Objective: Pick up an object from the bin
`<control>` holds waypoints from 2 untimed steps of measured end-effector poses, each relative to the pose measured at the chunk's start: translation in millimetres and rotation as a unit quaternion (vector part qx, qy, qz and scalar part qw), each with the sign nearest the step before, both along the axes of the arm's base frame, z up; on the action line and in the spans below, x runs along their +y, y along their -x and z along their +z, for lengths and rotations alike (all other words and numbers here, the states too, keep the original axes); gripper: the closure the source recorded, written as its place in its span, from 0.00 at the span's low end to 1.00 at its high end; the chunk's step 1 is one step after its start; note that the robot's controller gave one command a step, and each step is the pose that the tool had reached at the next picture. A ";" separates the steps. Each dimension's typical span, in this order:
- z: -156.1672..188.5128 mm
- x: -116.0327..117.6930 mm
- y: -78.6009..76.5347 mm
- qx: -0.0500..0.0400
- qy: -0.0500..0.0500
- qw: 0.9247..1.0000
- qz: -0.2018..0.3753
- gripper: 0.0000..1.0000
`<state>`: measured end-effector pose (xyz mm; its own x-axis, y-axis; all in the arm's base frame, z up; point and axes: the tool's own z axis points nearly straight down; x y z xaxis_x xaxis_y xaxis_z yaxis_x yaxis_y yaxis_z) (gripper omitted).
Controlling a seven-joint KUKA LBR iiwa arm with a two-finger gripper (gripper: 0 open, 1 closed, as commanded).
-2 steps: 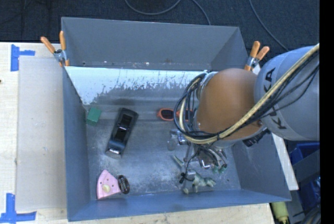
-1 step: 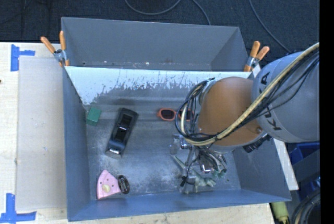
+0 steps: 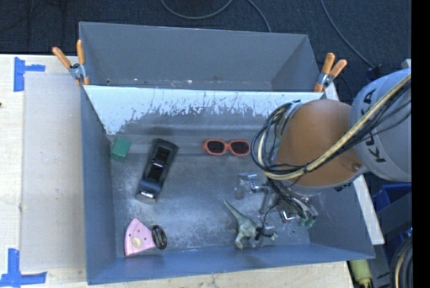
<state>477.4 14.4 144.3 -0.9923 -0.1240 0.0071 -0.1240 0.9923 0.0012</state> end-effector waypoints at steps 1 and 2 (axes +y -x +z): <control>46.1 -11.1 -6.7 0.001 0.000 0.999 0.037 0.00; 15.2 -12.2 -8.4 -0.005 0.000 0.994 0.107 0.00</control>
Offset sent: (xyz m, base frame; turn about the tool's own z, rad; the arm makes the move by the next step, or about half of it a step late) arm 0.0034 -0.0150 -0.0737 -0.3848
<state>485.8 2.2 159.5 -0.9434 -0.3318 -0.0029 -0.3318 0.9434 -0.0012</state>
